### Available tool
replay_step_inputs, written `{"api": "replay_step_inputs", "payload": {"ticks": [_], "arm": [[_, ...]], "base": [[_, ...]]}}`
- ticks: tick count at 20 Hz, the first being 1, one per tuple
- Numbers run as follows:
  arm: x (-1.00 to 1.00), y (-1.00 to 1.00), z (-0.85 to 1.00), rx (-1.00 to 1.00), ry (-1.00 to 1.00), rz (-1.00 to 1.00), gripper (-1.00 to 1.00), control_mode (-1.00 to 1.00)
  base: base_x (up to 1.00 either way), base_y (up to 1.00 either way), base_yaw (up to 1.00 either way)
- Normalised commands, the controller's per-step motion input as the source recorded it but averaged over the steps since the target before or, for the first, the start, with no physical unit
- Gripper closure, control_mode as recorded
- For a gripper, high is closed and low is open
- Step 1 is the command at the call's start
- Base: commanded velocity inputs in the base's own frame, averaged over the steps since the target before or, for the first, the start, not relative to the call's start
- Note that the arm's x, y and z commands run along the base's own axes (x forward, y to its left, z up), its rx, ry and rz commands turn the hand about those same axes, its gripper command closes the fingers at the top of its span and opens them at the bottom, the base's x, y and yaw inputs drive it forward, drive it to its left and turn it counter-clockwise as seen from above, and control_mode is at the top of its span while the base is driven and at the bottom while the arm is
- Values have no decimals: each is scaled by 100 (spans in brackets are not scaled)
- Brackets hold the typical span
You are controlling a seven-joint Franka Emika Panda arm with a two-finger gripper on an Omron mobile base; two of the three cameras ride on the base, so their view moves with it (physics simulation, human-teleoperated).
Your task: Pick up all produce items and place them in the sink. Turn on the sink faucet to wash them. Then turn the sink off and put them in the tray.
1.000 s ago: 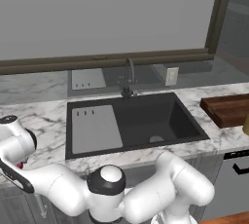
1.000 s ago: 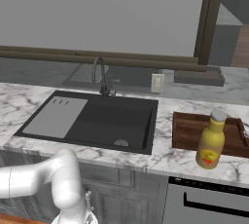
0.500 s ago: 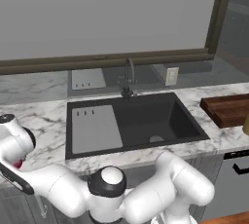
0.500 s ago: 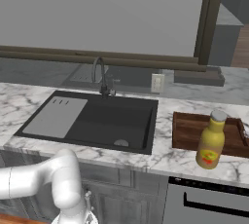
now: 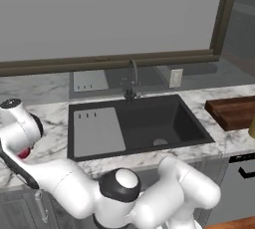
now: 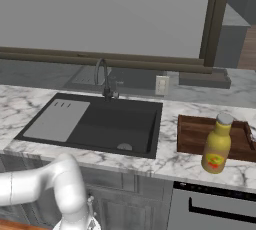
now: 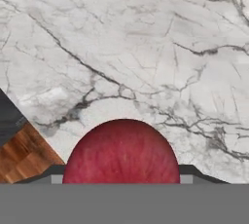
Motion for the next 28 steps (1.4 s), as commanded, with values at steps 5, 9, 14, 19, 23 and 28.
{"api": "replay_step_inputs", "payload": {"ticks": [5, 9, 14, 19, 23, 28], "arm": [[0, -76, 47, 6, -6, 0, 100, -100], [0, -92, 39, 10, -7, 0, 100, -100], [0, -99, 35, 10, -9, 0, 100, -100], [-7, -100, 23, 11, -8, -1, 100, -100], [-18, -100, 23, 12, -6, -7, 100, -100], [-12, -98, 15, 15, -1, -13, 100, -100]], "base": [[0, 0, 0], [0, 0, 0], [0, 0, 0], [0, 0, 0], [0, 0, 0], [0, 0, 0]]}}
